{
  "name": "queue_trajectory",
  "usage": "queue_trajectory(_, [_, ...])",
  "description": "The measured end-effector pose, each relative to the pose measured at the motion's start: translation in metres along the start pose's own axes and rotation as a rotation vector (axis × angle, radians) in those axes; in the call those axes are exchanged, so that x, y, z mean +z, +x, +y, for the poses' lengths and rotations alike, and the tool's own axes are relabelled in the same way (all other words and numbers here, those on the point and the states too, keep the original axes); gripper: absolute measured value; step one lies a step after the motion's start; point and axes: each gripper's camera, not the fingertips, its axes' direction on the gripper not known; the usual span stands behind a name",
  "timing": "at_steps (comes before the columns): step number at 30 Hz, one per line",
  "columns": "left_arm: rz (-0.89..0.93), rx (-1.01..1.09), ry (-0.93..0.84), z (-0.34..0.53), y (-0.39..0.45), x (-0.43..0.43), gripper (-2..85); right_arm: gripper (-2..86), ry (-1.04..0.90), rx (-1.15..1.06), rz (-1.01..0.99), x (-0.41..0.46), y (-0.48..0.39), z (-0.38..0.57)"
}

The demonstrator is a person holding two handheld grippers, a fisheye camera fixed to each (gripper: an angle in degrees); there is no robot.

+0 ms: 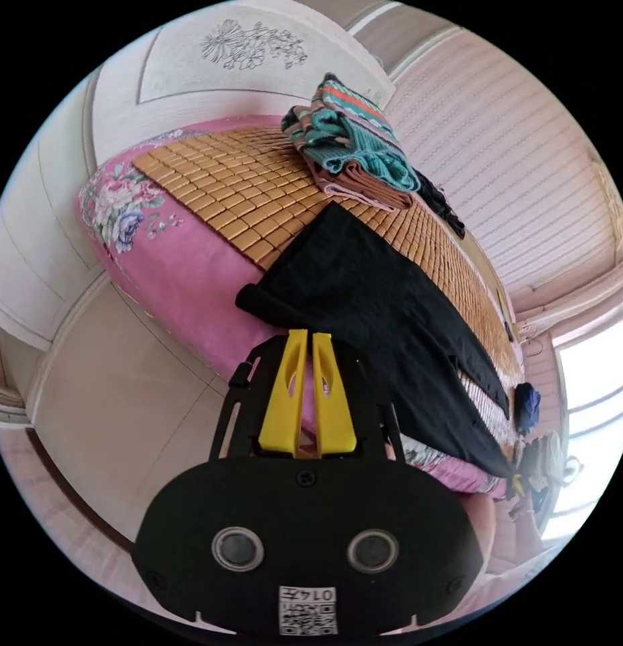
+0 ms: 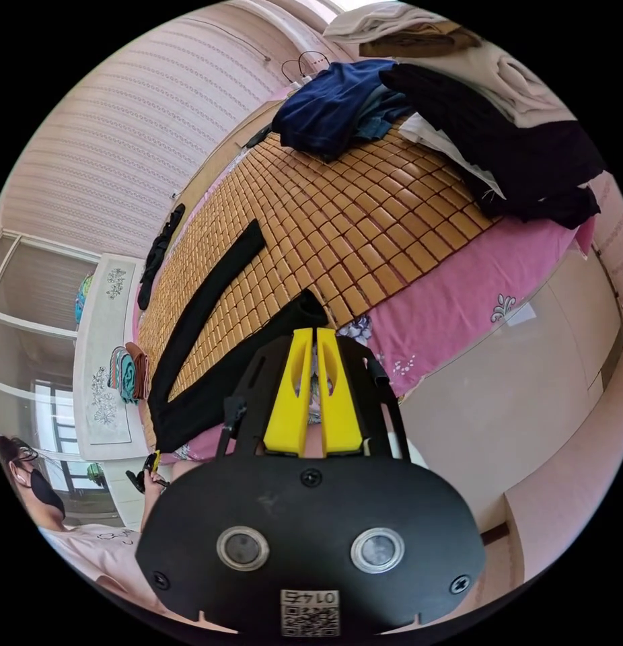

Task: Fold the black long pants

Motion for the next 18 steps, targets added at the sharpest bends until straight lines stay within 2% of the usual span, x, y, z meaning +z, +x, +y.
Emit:
queue_trajectory(7, [-0.453,0.555,-0.079,-0.017,0.132,-0.014,-1.0,0.4,-0.001,-0.121,0.078,-0.009,-0.054,-0.024])
queue_trajectory(9, [-0.508,0.642,-0.098,-0.024,0.157,-0.01,-1.0,0.4,-0.005,-0.16,0.096,-0.008,-0.072,-0.036])
queue_trajectory(18, [-0.486,0.719,-0.119,-0.084,0.226,-0.006,-0.8,0.6,0.0,-0.279,0.159,0.006,-0.158,-0.109])
